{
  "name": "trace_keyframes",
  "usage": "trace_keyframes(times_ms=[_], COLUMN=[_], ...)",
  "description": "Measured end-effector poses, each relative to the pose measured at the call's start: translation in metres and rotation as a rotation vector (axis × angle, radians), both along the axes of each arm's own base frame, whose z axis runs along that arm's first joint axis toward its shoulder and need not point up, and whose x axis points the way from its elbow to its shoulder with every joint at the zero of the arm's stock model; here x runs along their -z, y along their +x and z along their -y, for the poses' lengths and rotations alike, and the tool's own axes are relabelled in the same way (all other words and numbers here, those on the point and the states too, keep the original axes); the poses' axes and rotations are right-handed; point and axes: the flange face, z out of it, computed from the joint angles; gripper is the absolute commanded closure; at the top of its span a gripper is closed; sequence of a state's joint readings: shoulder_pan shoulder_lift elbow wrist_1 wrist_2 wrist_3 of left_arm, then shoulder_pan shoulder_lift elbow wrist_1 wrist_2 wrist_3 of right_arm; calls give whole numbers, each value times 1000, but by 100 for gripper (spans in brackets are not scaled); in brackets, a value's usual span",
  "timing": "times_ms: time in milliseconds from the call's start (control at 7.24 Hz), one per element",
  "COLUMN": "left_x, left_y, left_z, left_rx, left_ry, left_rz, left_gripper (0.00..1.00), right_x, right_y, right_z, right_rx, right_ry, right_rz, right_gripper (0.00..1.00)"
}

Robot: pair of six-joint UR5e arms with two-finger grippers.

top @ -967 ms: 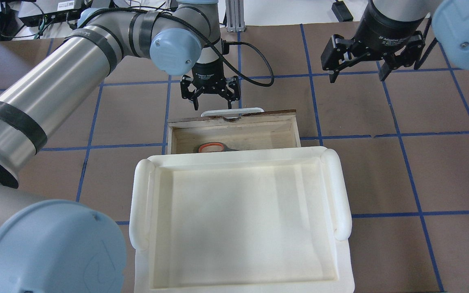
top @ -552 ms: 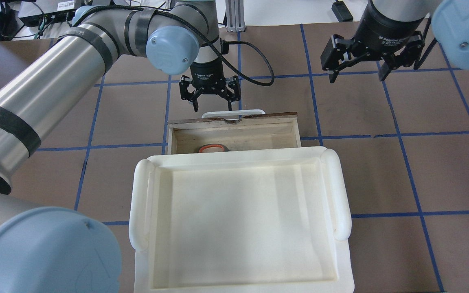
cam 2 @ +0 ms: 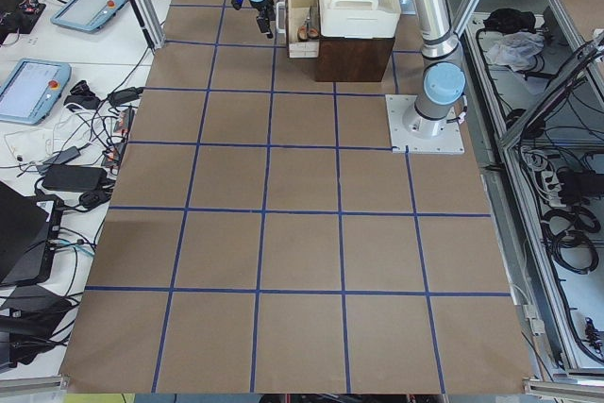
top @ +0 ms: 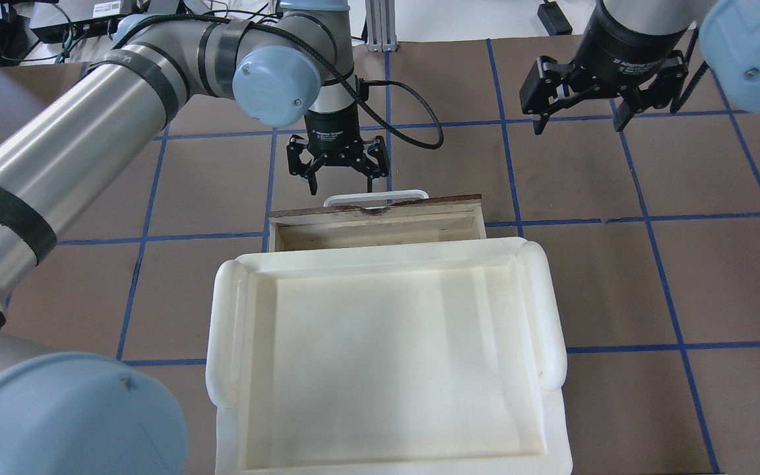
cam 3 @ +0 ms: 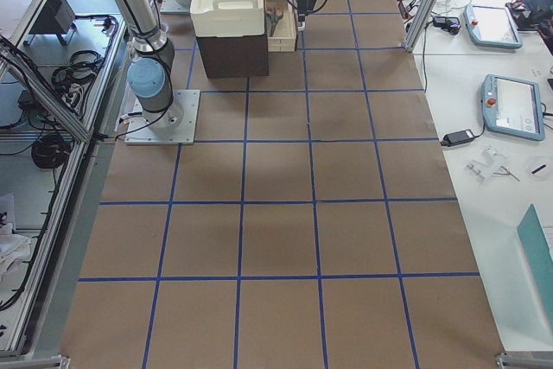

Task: Put scissors in drawer and close it
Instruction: 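Push the drawer closed with the left gripper, away from the robot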

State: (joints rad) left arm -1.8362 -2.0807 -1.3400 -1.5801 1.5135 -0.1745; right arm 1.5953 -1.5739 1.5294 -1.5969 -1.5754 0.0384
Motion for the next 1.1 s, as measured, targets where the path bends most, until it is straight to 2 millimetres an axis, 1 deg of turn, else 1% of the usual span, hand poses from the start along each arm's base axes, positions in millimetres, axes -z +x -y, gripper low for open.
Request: trace_keyframes(times_ms=[414, 829, 1105], left_x=[-2, 5, 5], left_y=[4, 8, 9], left_z=[-14, -34, -46], left_rx=[-10, -11, -11], left_ry=[56, 106, 148], left_rz=[19, 30, 40], left_gripper=[0, 0, 0], right_x=[1, 1, 1], right_y=[0, 0, 0], right_z=[0, 0, 0], right_rx=[1, 3, 3], right_ry=[1, 2, 2], right_rz=[0, 0, 0], right_gripper=[0, 0, 0])
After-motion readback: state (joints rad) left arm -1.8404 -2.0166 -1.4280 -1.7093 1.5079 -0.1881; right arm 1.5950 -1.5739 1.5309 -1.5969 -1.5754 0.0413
